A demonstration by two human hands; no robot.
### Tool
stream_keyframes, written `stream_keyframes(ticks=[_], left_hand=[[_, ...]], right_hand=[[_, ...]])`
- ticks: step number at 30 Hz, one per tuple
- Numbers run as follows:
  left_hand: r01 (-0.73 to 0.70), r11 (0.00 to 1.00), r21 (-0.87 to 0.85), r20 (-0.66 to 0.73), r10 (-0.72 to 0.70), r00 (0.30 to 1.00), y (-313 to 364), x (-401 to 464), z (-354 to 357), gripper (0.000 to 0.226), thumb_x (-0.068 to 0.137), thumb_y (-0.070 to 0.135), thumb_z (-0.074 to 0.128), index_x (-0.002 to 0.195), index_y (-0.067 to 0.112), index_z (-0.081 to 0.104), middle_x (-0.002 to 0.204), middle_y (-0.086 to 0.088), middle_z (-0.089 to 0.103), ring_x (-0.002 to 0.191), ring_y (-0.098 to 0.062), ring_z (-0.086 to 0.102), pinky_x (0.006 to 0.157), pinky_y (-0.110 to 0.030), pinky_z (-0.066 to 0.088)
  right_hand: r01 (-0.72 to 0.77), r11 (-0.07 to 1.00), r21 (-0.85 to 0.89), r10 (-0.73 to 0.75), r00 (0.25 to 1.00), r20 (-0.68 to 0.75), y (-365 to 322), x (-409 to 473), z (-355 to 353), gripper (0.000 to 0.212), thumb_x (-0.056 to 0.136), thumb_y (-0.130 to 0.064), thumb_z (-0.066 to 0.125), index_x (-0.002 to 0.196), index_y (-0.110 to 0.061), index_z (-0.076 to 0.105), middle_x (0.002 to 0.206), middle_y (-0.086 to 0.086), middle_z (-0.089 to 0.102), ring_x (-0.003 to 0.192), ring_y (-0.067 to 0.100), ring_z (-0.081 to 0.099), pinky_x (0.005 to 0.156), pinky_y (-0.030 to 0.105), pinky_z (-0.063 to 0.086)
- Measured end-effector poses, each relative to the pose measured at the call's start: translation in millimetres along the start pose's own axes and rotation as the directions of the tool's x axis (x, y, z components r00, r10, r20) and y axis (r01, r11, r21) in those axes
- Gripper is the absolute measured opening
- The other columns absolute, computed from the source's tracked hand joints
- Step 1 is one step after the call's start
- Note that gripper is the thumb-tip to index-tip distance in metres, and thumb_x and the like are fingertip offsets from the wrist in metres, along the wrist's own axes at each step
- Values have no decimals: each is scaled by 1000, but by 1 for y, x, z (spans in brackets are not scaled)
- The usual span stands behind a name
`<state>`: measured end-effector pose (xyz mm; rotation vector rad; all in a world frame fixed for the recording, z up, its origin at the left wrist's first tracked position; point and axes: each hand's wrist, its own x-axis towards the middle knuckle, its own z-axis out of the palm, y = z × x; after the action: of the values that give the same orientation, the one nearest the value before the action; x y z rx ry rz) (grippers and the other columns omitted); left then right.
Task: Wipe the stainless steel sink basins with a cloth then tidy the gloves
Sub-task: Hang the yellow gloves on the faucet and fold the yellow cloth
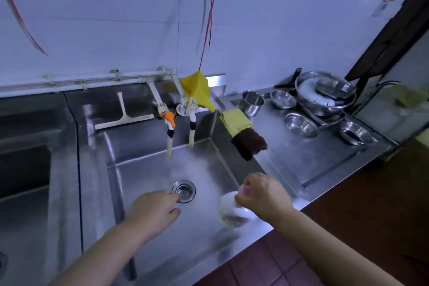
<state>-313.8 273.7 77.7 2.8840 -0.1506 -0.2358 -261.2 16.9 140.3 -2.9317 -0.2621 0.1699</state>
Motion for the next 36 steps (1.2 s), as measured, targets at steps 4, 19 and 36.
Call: stream_keyframes(ticks=[4,19,36], left_hand=[[12,1000,0,-14,-12,1000,4,60,-14,26,87,38,43,104,25,57,106,8,63,102,-16,56,69,-30,38],[137,991,1,43,-137,990,23,203,-22,30,91,38,42,117,28,55,118,8,59,112,-16,53,85,-30,43],[420,907,3,250,-408,878,69,259,1,23,92,31,39,105,22,56,112,0,58,105,-25,55,81,-34,42]], right_hand=[[35,997,-72,-34,999,13,17,61,-14,25,76,-36,58,85,-13,61,87,-2,58,74,19,55,60,29,42],[232,973,-12,-232,973,-1,50,315,-66,23,75,-37,66,82,-16,61,85,-2,58,80,21,57,64,27,41],[464,885,39,-465,884,43,12,535,-31,20,78,-33,67,86,-16,60,91,3,62,75,19,51,62,27,38]])
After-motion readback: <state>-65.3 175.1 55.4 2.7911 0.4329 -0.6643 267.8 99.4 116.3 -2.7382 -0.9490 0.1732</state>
